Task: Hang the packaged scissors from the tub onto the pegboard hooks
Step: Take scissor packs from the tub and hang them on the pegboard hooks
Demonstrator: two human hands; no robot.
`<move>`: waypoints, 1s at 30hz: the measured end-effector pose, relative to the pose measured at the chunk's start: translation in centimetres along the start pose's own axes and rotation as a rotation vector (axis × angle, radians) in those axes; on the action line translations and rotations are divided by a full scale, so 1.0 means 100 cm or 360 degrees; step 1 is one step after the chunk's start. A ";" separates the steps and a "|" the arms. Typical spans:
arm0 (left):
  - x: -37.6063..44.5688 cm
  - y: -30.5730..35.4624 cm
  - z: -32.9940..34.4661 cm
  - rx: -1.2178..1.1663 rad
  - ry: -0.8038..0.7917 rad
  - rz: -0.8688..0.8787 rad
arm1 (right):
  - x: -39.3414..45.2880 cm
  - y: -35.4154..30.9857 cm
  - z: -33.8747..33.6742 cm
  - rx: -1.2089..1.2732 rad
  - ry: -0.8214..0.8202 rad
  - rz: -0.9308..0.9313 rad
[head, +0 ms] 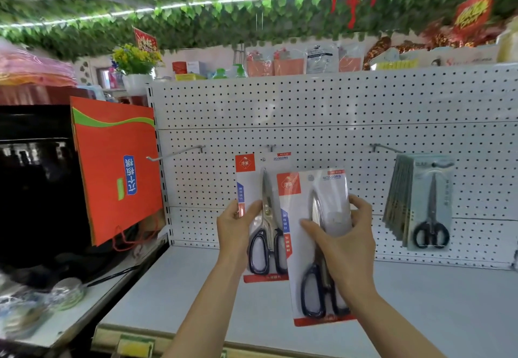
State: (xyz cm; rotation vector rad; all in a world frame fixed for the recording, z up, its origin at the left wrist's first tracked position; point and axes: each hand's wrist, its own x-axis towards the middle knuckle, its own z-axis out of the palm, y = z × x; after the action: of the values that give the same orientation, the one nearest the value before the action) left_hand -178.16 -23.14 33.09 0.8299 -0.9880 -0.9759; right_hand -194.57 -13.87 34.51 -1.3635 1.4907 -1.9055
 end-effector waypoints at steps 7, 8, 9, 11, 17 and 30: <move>0.010 -0.003 0.001 0.0022 0.0007 -0.0015 | 0.003 0.001 0.010 -0.0016 -0.0002 -0.0016; 0.013 -0.004 0.001 0.0013 -0.0001 -0.0021 | 0.004 0.001 0.011 -0.0016 0.0001 -0.0020; 0.015 -0.004 0.002 0.0015 -0.0007 -0.0026 | 0.004 0.002 0.012 -0.0019 0.0004 -0.0023; 0.018 -0.007 0.002 0.0061 -0.0002 -0.0021 | 0.007 0.001 0.014 -0.0019 0.0007 -0.0020; 0.037 -0.017 0.007 0.0215 0.0024 -0.0148 | 0.014 -0.003 0.033 -0.0012 -0.0013 -0.0012; 0.057 0.014 -0.008 0.0448 0.0178 0.0251 | 0.020 -0.007 0.085 -0.0089 -0.0035 0.0003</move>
State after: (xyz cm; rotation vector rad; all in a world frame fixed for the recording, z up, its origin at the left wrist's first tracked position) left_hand -175.70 -27.82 35.68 1.0122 -1.0908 -0.6569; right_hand -188.19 -19.69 35.89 -1.4021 1.5448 -1.8544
